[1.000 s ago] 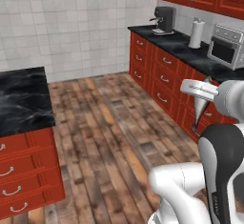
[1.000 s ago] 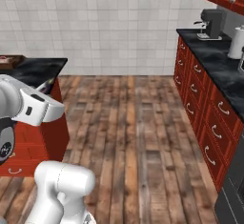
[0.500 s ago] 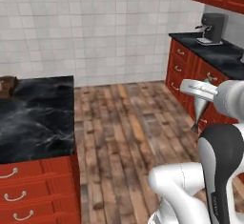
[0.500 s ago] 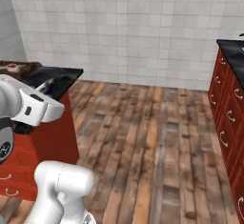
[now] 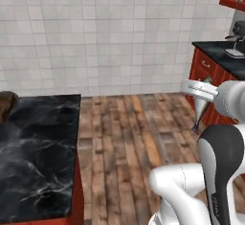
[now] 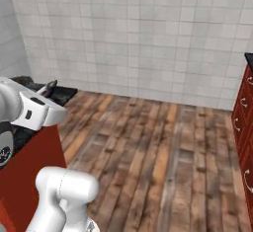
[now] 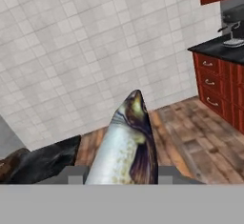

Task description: Gather the onion and potato from the fridge and place them on a tray on the dining counter. Then gather the steak and fish from the fridge and place them on the other tray.

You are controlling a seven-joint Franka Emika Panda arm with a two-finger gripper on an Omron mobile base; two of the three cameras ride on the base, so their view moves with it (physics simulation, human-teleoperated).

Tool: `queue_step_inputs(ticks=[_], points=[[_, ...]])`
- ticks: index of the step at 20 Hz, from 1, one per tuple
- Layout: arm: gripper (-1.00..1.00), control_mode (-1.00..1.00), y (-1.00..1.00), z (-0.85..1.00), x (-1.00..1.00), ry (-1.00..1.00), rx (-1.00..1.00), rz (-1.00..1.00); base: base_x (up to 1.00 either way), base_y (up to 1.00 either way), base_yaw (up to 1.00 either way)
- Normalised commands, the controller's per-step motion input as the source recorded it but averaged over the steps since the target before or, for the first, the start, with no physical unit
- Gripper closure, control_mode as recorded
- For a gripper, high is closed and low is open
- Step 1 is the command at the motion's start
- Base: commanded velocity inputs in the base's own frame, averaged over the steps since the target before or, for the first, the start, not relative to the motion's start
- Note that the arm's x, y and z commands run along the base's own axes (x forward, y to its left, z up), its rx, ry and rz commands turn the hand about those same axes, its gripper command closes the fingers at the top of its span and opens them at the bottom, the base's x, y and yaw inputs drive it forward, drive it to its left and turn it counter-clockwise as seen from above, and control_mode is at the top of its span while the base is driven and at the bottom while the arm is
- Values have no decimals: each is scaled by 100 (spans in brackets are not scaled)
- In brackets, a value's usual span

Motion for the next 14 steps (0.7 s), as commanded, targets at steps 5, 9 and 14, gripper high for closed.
queue_step_inputs(ticks=[5, 9, 14], points=[[100, 100, 0, 0, 0, 0, 0, 0, 100, -56, 5], [100, 100, 0, 0, 0, 0, 0, 0, 100, -47, 14], [100, 100, 0, 0, 0, 0, 0, 0, 100, -34, 16]])
